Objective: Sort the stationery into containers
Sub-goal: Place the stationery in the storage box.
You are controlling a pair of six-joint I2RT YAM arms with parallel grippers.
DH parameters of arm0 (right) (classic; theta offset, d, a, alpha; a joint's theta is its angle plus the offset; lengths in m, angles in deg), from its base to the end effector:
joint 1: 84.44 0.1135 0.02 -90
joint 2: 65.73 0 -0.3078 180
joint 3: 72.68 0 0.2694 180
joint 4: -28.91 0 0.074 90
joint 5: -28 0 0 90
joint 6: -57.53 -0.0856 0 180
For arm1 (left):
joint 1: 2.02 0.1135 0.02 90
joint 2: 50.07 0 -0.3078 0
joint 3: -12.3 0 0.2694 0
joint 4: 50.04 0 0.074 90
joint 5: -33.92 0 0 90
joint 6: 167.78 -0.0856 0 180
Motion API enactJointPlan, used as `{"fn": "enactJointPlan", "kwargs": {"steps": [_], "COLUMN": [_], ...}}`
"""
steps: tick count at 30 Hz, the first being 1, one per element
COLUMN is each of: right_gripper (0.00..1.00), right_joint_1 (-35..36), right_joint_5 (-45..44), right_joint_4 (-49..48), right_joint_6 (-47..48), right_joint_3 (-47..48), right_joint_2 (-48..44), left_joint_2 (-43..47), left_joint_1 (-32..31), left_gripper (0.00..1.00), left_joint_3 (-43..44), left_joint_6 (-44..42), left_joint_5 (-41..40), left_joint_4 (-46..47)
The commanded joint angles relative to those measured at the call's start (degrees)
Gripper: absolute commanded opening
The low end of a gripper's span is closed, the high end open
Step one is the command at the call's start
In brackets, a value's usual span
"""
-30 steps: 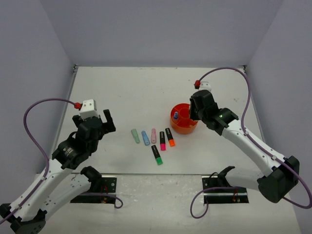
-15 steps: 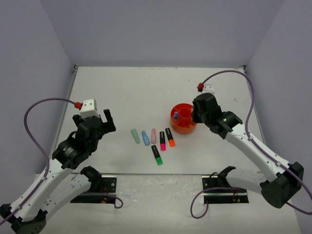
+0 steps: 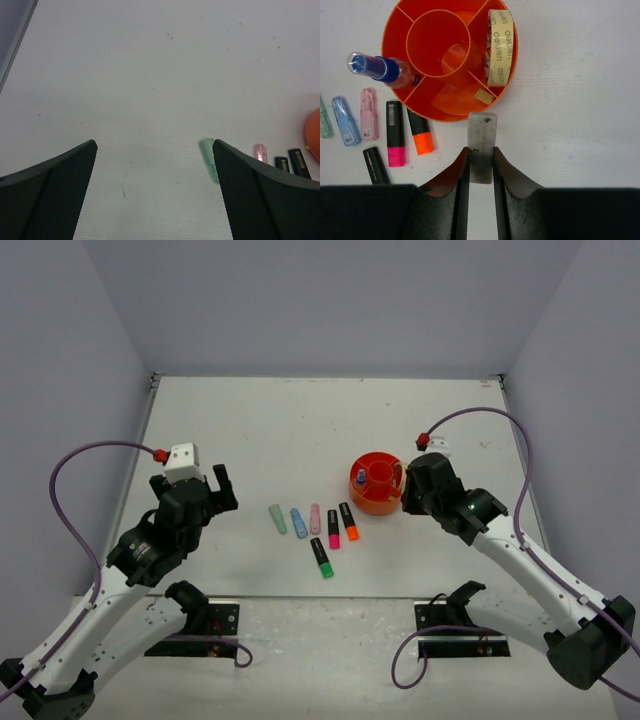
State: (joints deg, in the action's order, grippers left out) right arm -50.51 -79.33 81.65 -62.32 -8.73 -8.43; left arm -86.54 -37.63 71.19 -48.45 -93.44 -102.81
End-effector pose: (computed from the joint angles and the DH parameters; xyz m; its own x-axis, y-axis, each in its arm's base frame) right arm 0.2045 0.1068 0.2915 -0.6983 0.1028 -0.7083 -0.0160 0.9871 0.1591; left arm 0.1474 -0.0417 0.3274 -0.3763 -0.2094 -0.9025 -0.1689 0.9733 -0.1554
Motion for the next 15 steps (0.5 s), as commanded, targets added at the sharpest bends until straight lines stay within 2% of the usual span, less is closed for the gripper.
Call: {"fn": "enactJointPlan", "kwargs": {"steps": [1, 9, 15], "right_gripper": [0.00, 0.00, 0.00], "right_joint_1": [-0.3, -0.3, -0.3], "right_joint_5": [0.0, -2.3, -10.8], "right_joint_4": [0.0, 1.8, 6.4], "right_joint_6": [-1.5, -2.0, -3.9], "right_joint_3": [-0.3, 0.0, 0.5], "right_joint_2": [-2.3, -3.7, -5.2], "left_joint_2": [0.1, 0.3, 0.5], "left_joint_1": [0.7, 0.7, 0.7], "left_gripper": [1.00, 1.00, 1.00], "left_joint_3": [0.0, 0.0, 0.0], "left_joint_6": [-1.2, -1.2, -1.1], "left_joint_5": [0.1, 0.1, 0.1], "left_joint_4": [2.9, 3.0, 3.0]}}
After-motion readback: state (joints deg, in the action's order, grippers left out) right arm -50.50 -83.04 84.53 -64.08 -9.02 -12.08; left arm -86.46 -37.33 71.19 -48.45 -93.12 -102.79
